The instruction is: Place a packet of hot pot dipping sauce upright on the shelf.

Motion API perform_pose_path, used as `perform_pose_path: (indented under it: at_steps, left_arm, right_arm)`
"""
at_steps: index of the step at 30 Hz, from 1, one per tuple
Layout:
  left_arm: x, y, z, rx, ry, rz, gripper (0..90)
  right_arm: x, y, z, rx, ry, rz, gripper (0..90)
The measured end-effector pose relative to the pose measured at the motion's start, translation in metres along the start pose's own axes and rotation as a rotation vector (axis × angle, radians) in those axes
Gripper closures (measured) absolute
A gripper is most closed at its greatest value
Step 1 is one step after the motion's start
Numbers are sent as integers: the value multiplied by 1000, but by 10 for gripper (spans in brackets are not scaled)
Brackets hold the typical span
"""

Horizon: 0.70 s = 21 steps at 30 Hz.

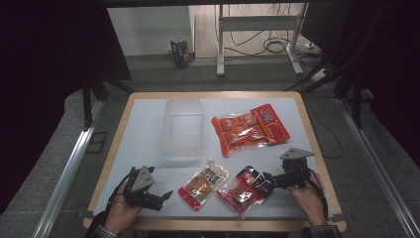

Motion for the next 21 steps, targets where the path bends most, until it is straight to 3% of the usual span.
perform_pose_path:
  at_steps: [7, 12, 16, 21]
  left_arm:
    - [0, -1, 0, 6, 1, 3, 0]
    - [-1, -1, 1, 9, 3, 6, 0]
    - [0, -1, 1, 9, 5, 6, 0]
    - [0, -2, 1, 9, 4, 3, 0]
  right_arm:
    - [-6, 8, 2, -23, -7, -18, 0]
    - [-14, 9, 4, -27, -6, 14, 0]
    - [-20, 13, 5, -63, 7, 37, 0]
    - [-33, 15, 9, -69, -14, 55, 0]
Point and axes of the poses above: each handheld gripper's, and its own axes: z roughly forward along the jaws, y roughly out of its top, x roughly to its left, the point moved 10 cm from there along z, roughly forward along the jaws, and after that the axes turned 1 degree about y, right-handed, at the moved point
